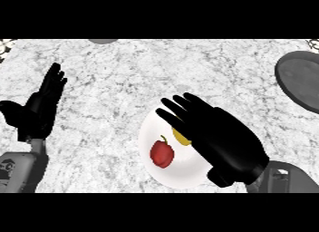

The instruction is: Pick the lemon from the plate and place it in the pan

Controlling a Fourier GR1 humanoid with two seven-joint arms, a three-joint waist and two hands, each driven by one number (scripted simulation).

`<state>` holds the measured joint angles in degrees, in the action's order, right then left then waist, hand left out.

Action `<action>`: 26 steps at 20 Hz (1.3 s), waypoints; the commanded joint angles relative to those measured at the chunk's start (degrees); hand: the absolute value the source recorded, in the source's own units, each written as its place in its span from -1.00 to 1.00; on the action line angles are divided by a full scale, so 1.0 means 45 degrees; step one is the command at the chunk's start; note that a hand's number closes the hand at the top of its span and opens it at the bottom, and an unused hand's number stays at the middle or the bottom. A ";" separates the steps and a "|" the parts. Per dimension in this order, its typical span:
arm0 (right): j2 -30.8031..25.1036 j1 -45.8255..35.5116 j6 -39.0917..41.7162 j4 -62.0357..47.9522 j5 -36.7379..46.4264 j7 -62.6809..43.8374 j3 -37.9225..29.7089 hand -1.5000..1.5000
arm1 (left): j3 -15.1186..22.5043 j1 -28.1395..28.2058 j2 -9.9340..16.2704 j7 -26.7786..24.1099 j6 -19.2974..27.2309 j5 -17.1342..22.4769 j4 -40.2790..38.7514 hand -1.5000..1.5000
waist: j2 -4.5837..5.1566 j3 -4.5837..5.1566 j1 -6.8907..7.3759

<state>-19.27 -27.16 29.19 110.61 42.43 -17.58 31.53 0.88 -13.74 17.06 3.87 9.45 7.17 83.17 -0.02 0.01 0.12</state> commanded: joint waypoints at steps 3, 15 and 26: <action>0.0283 -0.0041 0.0250 -0.1744 0.0781 0.1427 -0.0398 -1.00 | -0.0201 -0.0587 -0.0463 -0.0274 -0.0136 -0.0350 -0.1024 0.00 | 0.0020 0.0000 -0.0022; 0.2261 -0.0262 -0.0163 -0.4502 0.3511 0.2230 0.0552 -1.00 | -0.0645 -0.0315 -0.0758 -0.0363 -0.0587 -0.0612 -0.0866 0.00 | 0.0013 0.0000 0.0011; 0.1451 -0.0211 0.0857 -0.4393 0.5768 0.2055 0.0489 -1.00 | -0.1283 -0.0417 -0.0269 0.0400 -0.1034 -0.0512 -0.0056 0.00 | -0.0004 0.0000 -0.0005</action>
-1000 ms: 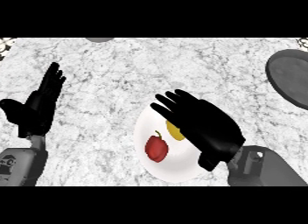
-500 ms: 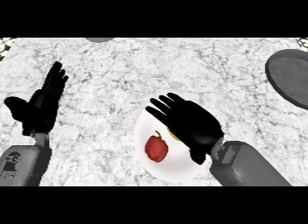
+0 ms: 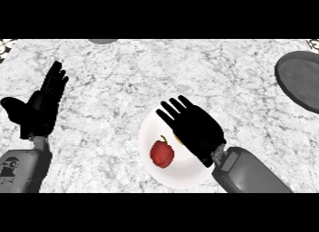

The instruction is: Pick the lemon from the plate and place it in the pan

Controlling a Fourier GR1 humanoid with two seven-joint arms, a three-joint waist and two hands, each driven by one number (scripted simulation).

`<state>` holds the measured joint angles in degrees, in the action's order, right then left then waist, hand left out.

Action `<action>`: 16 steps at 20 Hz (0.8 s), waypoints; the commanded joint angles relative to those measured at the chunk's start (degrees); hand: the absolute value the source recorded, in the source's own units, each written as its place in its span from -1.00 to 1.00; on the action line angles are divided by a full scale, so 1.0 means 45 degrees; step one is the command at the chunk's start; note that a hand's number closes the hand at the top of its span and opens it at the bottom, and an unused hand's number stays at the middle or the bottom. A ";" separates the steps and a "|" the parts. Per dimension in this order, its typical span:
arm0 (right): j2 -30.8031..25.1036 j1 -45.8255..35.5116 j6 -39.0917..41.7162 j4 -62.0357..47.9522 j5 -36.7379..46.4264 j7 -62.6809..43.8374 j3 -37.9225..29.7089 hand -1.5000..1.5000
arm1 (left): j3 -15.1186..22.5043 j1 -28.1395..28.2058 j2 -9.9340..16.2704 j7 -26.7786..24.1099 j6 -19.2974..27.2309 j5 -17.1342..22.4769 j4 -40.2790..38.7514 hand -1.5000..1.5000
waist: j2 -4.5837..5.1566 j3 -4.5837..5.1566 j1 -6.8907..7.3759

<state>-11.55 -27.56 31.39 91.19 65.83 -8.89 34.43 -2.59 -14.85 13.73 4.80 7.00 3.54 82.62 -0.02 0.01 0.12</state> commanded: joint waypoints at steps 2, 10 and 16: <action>0.0255 0.0317 0.0377 -0.0217 0.0884 0.0204 -0.0183 -1.00 | -0.0093 0.0698 -0.0164 -0.0126 -0.0267 -0.0041 0.0737 0.00 | -0.0006 -0.0001 0.0008; 0.1665 -0.0015 0.0043 -0.1734 0.2168 0.0290 -0.0253 -1.00 | -0.0474 0.0778 -0.0082 -0.0312 -0.0781 -0.0090 0.0609 0.00 | 0.0000 -0.0001 0.0022; 0.1453 -0.0294 -0.0702 -0.3345 0.2812 0.1093 -0.0758 -1.00 | -0.0512 0.0857 -0.0459 -0.1183 -0.0605 -0.0527 -0.0421 0.00 | 0.0018 0.0002 -0.0002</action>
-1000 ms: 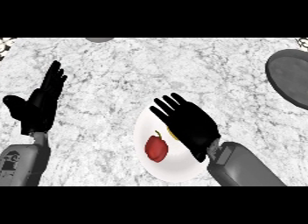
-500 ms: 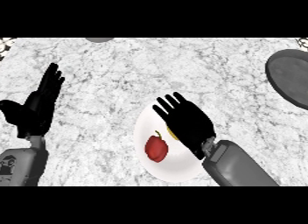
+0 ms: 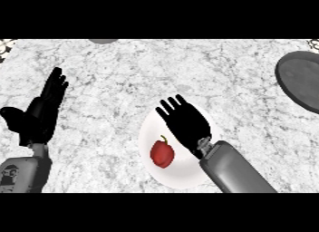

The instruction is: Pick the lemon from the plate and place it in the pan

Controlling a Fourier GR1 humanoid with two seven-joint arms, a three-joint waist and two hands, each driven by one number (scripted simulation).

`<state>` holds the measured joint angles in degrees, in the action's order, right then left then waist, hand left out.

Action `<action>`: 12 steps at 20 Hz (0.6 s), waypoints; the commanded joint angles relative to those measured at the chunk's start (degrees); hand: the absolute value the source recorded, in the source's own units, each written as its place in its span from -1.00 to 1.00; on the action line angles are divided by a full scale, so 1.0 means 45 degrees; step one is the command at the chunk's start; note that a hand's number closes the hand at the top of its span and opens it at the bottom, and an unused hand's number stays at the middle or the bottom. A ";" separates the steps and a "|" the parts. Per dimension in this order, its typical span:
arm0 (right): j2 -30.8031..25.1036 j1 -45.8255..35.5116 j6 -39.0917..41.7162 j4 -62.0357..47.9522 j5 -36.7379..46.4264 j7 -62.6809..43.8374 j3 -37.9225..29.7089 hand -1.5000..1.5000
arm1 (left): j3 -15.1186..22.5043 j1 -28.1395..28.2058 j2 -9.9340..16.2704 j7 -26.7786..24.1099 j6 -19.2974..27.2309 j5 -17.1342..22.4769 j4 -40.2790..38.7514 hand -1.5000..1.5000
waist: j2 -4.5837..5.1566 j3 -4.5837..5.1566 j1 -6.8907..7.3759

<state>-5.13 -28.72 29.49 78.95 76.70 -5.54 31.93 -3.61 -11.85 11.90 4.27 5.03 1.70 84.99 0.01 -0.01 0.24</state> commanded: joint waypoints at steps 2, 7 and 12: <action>0.0244 -0.0442 -0.0143 -0.1533 0.0537 0.0529 -0.0451 -1.00 | -0.0447 -0.0662 0.0311 0.0655 -0.0142 0.0018 -0.0141 0.00 | 0.0009 0.0001 -0.0007; 0.0705 -0.0576 0.0314 -0.1838 0.0772 0.0786 -0.0922 -1.00 | -0.0315 -0.0430 0.0178 0.0766 -0.0361 -0.0026 0.0480 0.00 | -0.0009 0.0001 -0.0004; 0.0557 -0.0425 -0.1243 -0.2836 0.1252 0.2402 -0.0019 1.00 | -0.0279 -0.0303 -0.0435 -0.0819 0.0120 -0.0521 -0.0745 0.00 | 0.0017 0.0003 -0.0009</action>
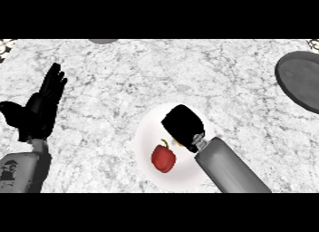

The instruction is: Pick the lemon from the plate and place it in the pan

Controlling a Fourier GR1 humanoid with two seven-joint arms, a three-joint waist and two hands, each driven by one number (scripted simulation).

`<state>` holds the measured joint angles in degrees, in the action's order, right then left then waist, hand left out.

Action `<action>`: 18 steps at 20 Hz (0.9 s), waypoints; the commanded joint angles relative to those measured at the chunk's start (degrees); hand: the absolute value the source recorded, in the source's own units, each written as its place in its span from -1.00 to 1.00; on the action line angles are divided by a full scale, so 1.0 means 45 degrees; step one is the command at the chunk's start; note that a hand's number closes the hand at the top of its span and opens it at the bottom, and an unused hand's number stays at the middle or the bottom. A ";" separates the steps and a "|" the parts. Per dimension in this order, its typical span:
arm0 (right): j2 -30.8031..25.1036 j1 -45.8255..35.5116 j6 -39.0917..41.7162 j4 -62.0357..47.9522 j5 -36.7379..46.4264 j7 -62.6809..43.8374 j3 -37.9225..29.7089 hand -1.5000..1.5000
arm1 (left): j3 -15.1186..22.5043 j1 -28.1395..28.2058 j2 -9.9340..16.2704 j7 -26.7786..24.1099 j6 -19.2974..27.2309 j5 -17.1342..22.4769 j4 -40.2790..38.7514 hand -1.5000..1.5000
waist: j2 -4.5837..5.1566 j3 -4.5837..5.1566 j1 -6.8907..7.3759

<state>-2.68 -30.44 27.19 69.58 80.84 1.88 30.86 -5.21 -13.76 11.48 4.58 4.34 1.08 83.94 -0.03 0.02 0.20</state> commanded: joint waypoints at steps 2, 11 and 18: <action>-0.0490 0.0461 -0.1233 -0.0534 0.0561 0.1139 0.0025 1.00 | -0.0380 0.0380 0.0359 0.0210 -0.0565 0.0344 0.0562 0.00 | 0.0007 -0.0006 0.0010; 0.0579 0.0968 -0.0370 -0.0128 -0.0717 -0.1396 -0.3092 1.00 | -0.0271 0.0200 -0.0025 0.0206 -0.0271 0.0109 0.0151 0.00 | -0.0011 -0.0010 -0.0277; 0.0593 0.1376 -0.1494 0.2307 -0.2696 -0.5434 -0.5827 1.00 | -0.0343 0.0272 -0.0163 -0.0431 -0.0099 -0.0070 -0.0409 0.00 | -0.0065 0.0001 -0.0370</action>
<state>-0.21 -25.11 23.97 74.08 71.25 -14.46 8.85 -6.52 -12.70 11.06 3.99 3.90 0.78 83.55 -0.24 -0.01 -1.49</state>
